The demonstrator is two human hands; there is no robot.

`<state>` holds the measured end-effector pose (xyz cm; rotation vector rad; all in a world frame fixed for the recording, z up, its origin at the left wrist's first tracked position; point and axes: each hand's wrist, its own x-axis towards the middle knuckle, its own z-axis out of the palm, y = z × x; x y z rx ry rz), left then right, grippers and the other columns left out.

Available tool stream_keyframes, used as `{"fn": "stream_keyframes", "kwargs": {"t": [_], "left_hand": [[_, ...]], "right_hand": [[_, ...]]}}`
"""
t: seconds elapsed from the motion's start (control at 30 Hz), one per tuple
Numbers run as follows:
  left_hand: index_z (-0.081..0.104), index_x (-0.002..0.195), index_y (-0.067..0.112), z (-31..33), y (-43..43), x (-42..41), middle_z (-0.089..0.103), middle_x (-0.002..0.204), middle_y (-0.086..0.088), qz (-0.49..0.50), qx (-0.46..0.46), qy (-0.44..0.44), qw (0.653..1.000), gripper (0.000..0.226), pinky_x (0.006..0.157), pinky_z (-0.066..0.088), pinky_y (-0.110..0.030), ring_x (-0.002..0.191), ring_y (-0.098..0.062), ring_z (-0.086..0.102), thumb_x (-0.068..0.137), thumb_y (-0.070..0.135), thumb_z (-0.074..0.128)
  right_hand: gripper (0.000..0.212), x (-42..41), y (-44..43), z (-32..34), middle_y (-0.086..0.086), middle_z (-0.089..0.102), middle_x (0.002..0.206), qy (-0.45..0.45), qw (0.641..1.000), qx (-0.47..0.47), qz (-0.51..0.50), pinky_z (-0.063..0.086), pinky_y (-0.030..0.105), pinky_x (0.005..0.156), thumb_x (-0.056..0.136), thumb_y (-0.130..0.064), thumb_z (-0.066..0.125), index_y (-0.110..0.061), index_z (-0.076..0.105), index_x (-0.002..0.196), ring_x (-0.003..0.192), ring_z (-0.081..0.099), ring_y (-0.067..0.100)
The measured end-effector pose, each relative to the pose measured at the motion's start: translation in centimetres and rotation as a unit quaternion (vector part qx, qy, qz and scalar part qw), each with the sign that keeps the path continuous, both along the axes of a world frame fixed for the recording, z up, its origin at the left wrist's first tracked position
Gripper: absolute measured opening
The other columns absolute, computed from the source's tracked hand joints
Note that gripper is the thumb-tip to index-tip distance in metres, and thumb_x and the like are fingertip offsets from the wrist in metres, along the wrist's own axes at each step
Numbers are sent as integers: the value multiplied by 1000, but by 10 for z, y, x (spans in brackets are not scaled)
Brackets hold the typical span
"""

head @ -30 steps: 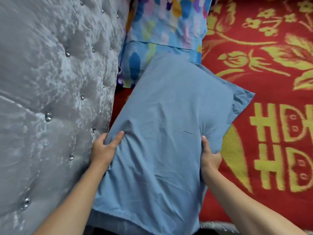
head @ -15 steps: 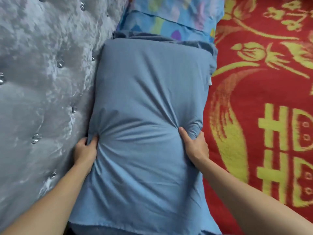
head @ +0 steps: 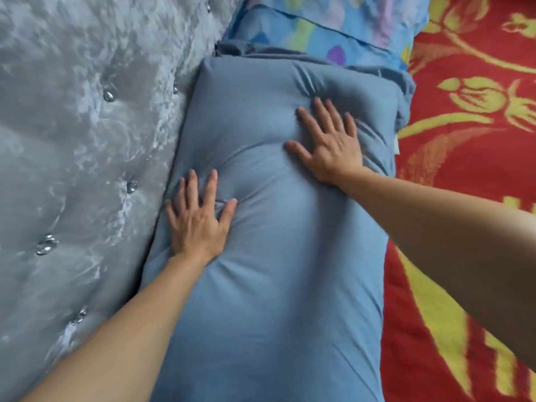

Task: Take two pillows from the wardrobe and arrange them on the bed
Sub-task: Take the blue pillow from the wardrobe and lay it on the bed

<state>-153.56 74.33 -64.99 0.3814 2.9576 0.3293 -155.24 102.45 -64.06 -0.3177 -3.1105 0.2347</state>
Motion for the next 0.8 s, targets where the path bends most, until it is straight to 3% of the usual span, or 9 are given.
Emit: {"fn": "stream_keyframes", "kwargs": {"t": [0.1,0.23,0.3,0.4,0.5,0.63,0.7,0.8], "left_hand": [[17,150,23,-13,-31,15,24,155,-21,50,-4,-23,998,67,110,28,-54,140,-38,28,93,50,41],[19,150,20,-1,-53,46,29,152,-22,112,13,-66,991,63,104,36,-56,134,-42,35,95,46,37],[20,150,22,11,-65,73,30,152,-21,121,0,-78,990,62,101,38,-56,132,-42,38,95,46,36],[22,149,25,26,-90,129,31,152,-21,126,-28,-102,986,63,97,40,-57,129,-43,41,93,53,30],[27,148,23,37,-121,190,35,149,-22,142,-48,-131,980,75,92,43,-57,125,-44,46,87,65,15],[34,145,13,40,-150,249,44,141,-28,152,-65,-129,978,85,84,48,-58,117,-47,52,88,68,2],[31,146,13,40,-157,265,42,142,-28,166,-64,-129,976,84,82,49,-58,118,-48,50,88,67,5],[27,148,14,38,-165,286,38,144,-29,181,-57,-128,973,69,79,51,-58,118,-50,49,93,56,29]], "right_hand": [[78,2,44,-7,3,8,162,-16,992,-13,-123,7,53,119,83,-77,21,-35,16,149,149,5,21],[78,32,5,1,7,0,162,-31,975,-82,-206,8,58,117,86,-72,25,-33,10,151,149,-2,26],[74,73,-39,6,8,3,162,-37,986,-83,-139,8,58,117,88,-67,28,-32,13,151,149,-2,29],[71,156,-108,12,7,14,161,-22,995,-88,42,11,58,117,88,-67,32,-33,21,150,149,4,29],[71,240,-158,8,7,18,160,-2,975,-98,198,16,60,115,88,-68,37,-34,27,148,149,7,31],[67,314,-185,-4,7,21,159,1,954,-95,285,16,61,114,90,-65,38,-33,30,148,148,11,33],[67,333,-191,-7,6,21,159,-1,944,-85,318,15,61,114,90,-65,39,-33,29,148,148,11,33],[69,356,-198,-11,7,23,159,-7,927,-65,369,12,60,115,88,-63,43,-34,26,149,147,12,34]]}}
